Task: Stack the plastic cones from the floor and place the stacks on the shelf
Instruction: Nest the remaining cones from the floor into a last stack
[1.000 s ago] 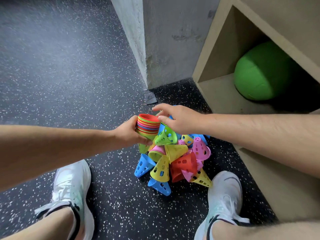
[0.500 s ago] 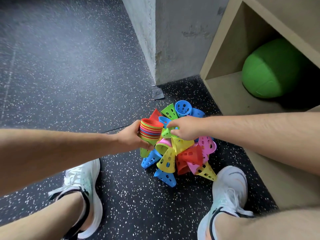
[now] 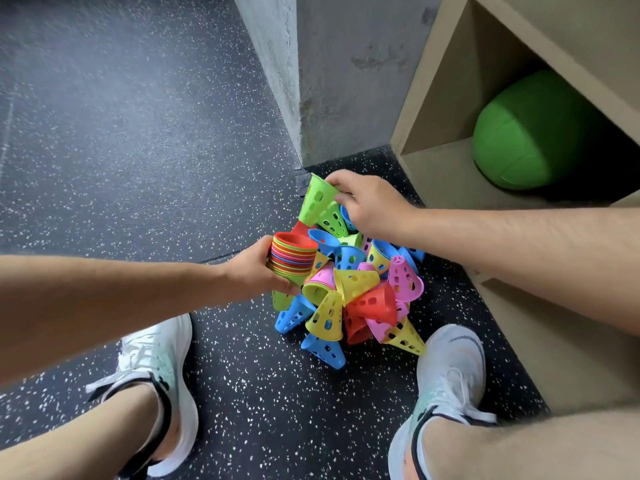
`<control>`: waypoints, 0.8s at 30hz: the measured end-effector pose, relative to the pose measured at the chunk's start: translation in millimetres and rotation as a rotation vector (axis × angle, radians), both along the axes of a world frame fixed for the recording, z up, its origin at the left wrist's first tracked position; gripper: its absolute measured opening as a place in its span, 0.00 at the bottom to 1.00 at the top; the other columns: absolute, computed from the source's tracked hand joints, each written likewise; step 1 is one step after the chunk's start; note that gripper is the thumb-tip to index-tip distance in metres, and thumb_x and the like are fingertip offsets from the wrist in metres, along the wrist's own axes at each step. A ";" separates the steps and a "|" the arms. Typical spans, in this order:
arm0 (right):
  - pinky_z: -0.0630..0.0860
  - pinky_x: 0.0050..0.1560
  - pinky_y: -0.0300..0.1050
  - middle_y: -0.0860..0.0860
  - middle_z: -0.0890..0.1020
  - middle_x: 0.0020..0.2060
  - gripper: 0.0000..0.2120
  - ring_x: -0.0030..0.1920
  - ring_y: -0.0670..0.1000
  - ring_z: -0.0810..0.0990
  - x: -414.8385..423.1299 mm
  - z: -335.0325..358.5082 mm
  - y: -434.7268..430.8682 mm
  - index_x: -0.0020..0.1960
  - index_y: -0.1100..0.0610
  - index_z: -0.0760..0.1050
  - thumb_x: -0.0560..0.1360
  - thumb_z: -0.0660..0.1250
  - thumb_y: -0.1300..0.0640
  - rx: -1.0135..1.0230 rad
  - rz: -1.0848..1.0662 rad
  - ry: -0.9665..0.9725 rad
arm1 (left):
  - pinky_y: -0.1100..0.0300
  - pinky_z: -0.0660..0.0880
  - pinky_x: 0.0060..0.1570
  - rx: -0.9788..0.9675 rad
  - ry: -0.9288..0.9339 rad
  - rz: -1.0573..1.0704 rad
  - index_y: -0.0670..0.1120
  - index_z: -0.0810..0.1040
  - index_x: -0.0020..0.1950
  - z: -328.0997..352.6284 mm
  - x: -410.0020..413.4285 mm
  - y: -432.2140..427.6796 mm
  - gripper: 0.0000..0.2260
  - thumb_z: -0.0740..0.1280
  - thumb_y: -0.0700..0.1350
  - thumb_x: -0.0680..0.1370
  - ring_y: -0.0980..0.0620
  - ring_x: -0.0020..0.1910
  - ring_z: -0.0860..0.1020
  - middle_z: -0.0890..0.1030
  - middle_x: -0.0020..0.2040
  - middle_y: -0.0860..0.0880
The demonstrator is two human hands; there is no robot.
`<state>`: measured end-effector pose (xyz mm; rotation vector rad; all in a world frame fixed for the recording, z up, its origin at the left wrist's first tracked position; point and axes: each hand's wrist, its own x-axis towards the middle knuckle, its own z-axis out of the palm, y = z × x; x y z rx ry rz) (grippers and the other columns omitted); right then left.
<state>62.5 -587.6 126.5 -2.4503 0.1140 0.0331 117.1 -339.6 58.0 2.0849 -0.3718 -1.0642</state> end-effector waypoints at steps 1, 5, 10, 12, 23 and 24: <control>0.75 0.52 0.46 0.50 0.85 0.48 0.10 0.50 0.49 0.82 0.1 1.9 -1.3 0.61 0.53 0.77 0.81 0.63 0.61 0.041 -0.002 -0.028 | 0.45 0.79 0.64 0.001 -0.001 0.002 0.50 0.72 0.68 1.0 -0.1 -1.5 0.45 0.87 0.49 0.54 0.49 0.57 0.84 0.85 0.57 0.48; 0.65 0.37 0.30 0.42 0.77 0.35 0.07 0.36 0.37 0.74 -4.4 5.5 -1.8 0.56 0.56 0.79 0.82 0.63 0.60 0.052 0.019 -0.090 | 0.46 0.79 0.64 -0.009 0.004 0.004 0.50 0.72 0.69 4.4 -0.1 -9.1 0.42 0.87 0.41 0.60 0.49 0.57 0.84 0.85 0.57 0.47; 0.70 0.45 0.43 0.49 0.79 0.43 0.07 0.43 0.47 0.74 -8.1 1.7 -2.7 0.55 0.57 0.79 0.81 0.63 0.60 0.013 0.082 -0.117 | 0.59 0.81 0.54 -0.020 -0.026 0.006 0.50 0.71 0.69 8.6 3.5 -19.4 0.39 0.85 0.37 0.64 0.51 0.54 0.84 0.85 0.55 0.48; 0.72 0.50 0.46 0.51 0.80 0.46 0.07 0.46 0.49 0.75 -7.8 -0.2 -3.0 0.56 0.58 0.80 0.81 0.64 0.60 -0.004 0.099 -0.130 | 0.57 0.81 0.56 -0.036 -0.029 0.010 0.49 0.71 0.70 10.7 4.9 -23.4 0.39 0.85 0.36 0.64 0.50 0.55 0.84 0.85 0.56 0.48; 0.73 0.52 0.44 0.52 0.82 0.49 0.10 0.48 0.48 0.76 -4.1 -3.3 -9.9 0.60 0.52 0.82 0.81 0.66 0.57 0.032 0.092 -0.083 | 0.45 0.80 0.63 -0.082 -0.037 0.036 0.51 0.74 0.66 21.4 22.1 -47.5 0.47 0.85 0.56 0.49 0.50 0.57 0.84 0.86 0.57 0.49; 0.73 0.51 0.43 0.51 0.82 0.49 0.10 0.47 0.47 0.76 -3.0 -4.2 -10.7 0.60 0.52 0.82 0.81 0.66 0.57 0.043 0.088 -0.075 | 0.45 0.80 0.63 -0.082 -0.041 0.037 0.51 0.74 0.66 21.8 23.4 -48.8 0.46 0.85 0.56 0.50 0.50 0.57 0.84 0.86 0.56 0.50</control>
